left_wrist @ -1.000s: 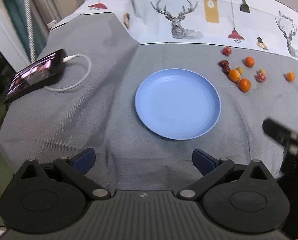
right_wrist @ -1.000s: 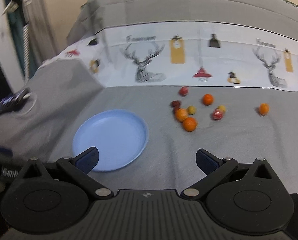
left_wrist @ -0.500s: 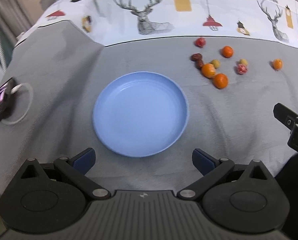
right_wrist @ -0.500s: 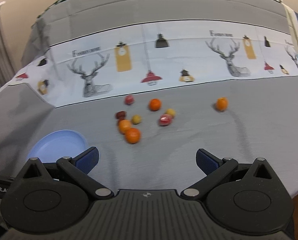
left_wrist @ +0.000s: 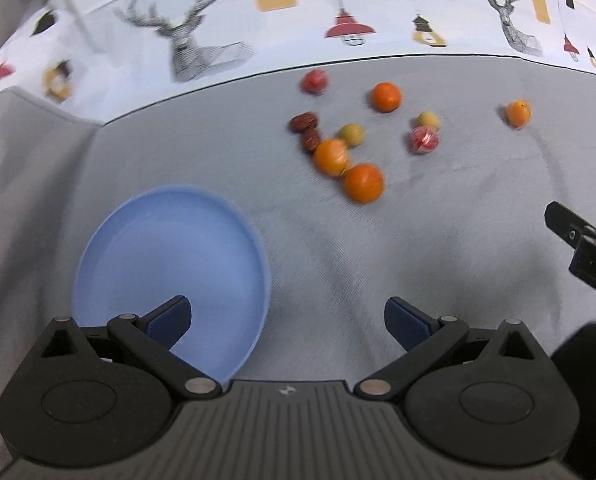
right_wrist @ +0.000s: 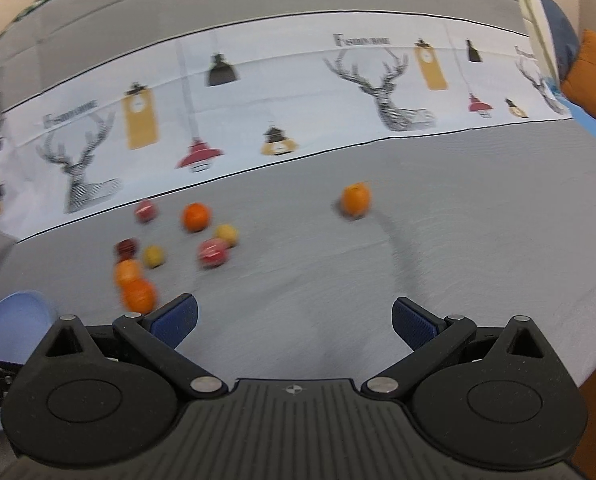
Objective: Organize fruits
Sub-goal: 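Grasp a mandarin with the left tool while the right tool grasps another mandarin, then carry both mandarins over the blue plate with both tools, then open both tools to release the mandarins onto the plate, then lift both open tools away from the plate, then grasp a red date with the left tool while the right tool grasps a wrapped red fruit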
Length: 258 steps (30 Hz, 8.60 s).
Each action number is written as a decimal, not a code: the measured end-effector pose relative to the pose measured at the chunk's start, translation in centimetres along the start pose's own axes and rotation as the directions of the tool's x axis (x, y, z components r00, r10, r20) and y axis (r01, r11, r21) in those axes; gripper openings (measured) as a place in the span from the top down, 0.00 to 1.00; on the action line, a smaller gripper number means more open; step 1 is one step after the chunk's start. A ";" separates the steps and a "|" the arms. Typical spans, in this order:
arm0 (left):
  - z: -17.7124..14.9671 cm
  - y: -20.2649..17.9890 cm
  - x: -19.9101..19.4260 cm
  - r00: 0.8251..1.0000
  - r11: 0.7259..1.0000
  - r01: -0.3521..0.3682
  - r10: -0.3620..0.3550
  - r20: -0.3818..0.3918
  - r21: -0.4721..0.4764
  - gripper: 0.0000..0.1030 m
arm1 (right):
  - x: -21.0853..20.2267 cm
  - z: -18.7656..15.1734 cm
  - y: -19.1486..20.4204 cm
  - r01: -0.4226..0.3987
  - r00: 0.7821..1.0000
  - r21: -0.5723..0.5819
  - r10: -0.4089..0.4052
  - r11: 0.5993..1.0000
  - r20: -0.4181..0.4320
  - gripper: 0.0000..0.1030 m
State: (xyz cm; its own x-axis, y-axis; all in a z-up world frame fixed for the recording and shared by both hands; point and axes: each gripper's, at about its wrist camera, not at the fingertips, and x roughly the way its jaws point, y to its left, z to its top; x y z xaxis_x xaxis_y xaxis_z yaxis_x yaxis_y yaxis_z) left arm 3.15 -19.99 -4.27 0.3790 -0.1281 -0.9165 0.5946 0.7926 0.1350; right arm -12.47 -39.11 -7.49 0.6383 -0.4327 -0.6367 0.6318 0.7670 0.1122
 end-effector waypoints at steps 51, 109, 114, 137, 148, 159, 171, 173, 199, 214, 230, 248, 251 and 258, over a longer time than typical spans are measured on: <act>-3.8 7.6 -6.9 0.999 0.960 0.038 -0.028 0.040 -0.279 0.62 | -6.5 -1.0 8.0 -0.380 0.925 -0.143 0.380 0.914 -0.029 0.63; -14.1 15.7 -10.3 0.997 0.933 0.002 0.025 0.069 -0.360 0.62 | -14.6 -8.9 18.1 -0.453 0.892 -0.422 0.402 0.785 -0.209 0.63; -13.0 16.0 -9.5 0.998 0.936 -0.002 0.025 0.063 -0.351 0.62 | -13.5 -8.7 18.4 -0.449 0.894 -0.419 0.393 0.790 -0.216 0.63; -5.3 17.1 -1.0 0.999 0.961 -0.011 0.023 0.039 -0.276 0.62 | -4.3 -6.5 23.5 -0.430 0.901 -0.428 0.351 0.795 -0.254 0.63; -4.1 17.2 2.9 1.000 0.971 -0.020 0.021 0.000 -0.240 0.62 | -0.7 -6.9 25.1 -0.441 0.894 -0.452 0.331 0.776 -0.303 0.63; -4.0 16.5 0.8 0.992 0.985 -0.015 0.036 0.122 -0.170 0.00 | -1.5 -6.3 24.7 -0.433 0.897 -0.453 0.319 0.780 -0.307 0.08; -11.1 14.5 -4.4 0.994 0.982 -0.067 0.081 0.074 -0.179 0.00 | -8.5 -8.6 21.0 -0.418 0.898 -0.413 0.301 0.809 -0.321 0.01; -12.5 14.7 -5.4 0.993 0.974 -0.073 0.090 0.071 -0.214 0.00 | -9.5 -8.6 20.6 -0.404 0.908 -0.422 0.303 0.811 -0.288 0.01; -16.9 13.5 -11.9 0.972 0.961 -0.115 0.161 0.170 -0.252 0.00 | -16.6 -8.9 19.2 -0.357 0.931 -0.494 0.347 0.793 -0.115 0.01; -16.9 13.4 -12.0 0.972 0.962 -0.117 0.162 0.171 -0.248 0.00 | -16.5 -8.9 19.2 -0.350 0.934 -0.494 0.336 0.796 -0.120 0.01; -17.0 13.4 -11.2 0.976 0.964 -0.110 0.151 0.155 -0.243 0.00 | -15.8 -9.0 19.2 -0.353 0.935 -0.480 0.327 0.803 -0.140 0.01; -16.1 13.6 -9.9 0.980 0.965 -0.121 0.154 0.128 -0.233 0.00 | -14.0 -8.9 18.8 -0.337 0.942 -0.433 0.302 0.836 -0.150 0.01; -15.2 13.4 -9.7 0.979 0.966 -0.130 0.161 0.123 -0.224 0.00 | -13.3 -8.7 18.2 -0.325 0.946 -0.405 0.290 0.855 -0.147 0.01; -11.5 12.2 -8.6 0.982 0.973 -0.117 0.143 0.122 -0.198 0.00 | -10.9 -7.5 15.7 -0.264 0.965 -0.343 0.241 0.901 -0.109 0.01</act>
State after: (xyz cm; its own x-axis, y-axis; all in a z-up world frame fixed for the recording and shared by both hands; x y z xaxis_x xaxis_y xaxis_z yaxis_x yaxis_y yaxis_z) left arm -1.00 -2.38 0.93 0.5436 -0.0848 -0.8351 0.3933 0.9046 0.1642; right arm -12.80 -18.83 -4.54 0.7199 -0.1813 -0.6699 0.2503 0.9681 0.0070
